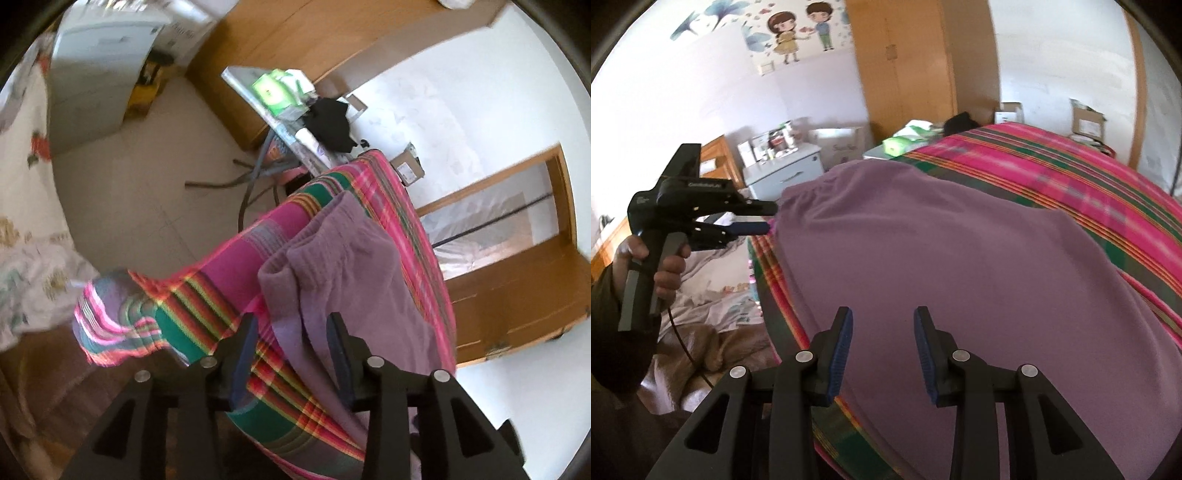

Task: Fold clothes
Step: 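Grasp the mauve elastic waistband with the left gripper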

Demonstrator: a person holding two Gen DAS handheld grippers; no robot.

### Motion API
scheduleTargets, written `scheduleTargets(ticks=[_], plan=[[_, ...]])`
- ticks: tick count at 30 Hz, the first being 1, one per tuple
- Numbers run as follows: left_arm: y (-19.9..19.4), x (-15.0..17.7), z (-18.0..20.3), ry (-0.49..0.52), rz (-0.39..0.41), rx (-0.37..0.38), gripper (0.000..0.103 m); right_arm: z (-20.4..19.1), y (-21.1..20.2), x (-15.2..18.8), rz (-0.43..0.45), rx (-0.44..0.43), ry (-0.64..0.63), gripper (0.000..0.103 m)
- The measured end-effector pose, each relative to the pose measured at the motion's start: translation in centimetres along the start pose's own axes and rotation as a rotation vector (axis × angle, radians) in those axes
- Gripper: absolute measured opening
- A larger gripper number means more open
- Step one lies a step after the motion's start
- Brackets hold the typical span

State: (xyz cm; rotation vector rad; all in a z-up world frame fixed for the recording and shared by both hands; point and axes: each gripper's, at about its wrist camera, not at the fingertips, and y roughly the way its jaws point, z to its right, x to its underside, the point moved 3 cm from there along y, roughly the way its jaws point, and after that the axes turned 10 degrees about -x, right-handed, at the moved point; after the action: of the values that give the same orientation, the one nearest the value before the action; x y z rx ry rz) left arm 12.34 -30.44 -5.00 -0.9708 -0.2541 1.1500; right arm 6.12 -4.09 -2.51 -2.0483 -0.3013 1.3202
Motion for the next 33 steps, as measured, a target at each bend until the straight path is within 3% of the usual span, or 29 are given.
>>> scheduleTargets(ticks=[5, 12, 23, 24, 26, 29, 33], plan=[[0.6, -0.5, 0.5, 0.010, -0.019, 0.022, 0.040, -1.6, 2.5, -1.4, -0.012, -0.074, -0.038, 0.036], [1.3, -1.3, 0.2, -0.114, -0.049, 0.141, 0.044, -2.7, 5.5, -2.2, -0.036, -0.118, -0.030, 0.036], [1.4, -1.4, 0.6, -0.093, -0.052, 0.076, 0.044, -3.1, 6.4, -2.2, -0.040, -0.132, -0.020, 0.036], [1.5, -1.5, 0.6, -0.097, -0.054, 0.073, 0.042, -3.2, 6.5, -2.2, -0.040, -0.135, -0.020, 0.036], [1.6, -1.6, 0.3, -0.115, -0.057, 0.055, 0.028, -3.3, 6.7, -2.2, -0.040, -0.135, -0.024, 0.036], [1.5, -1.6, -0.1, -0.108, -0.047, 0.058, 0.014, -3.6, 6.9, -2.3, -0.042, -0.137, -0.038, 0.036], [0.4, -1.7, 0.4, -0.081, -0.011, 0.102, 0.012, -4.4, 7.3, -2.5, -0.042, -0.126, -0.074, 0.036]])
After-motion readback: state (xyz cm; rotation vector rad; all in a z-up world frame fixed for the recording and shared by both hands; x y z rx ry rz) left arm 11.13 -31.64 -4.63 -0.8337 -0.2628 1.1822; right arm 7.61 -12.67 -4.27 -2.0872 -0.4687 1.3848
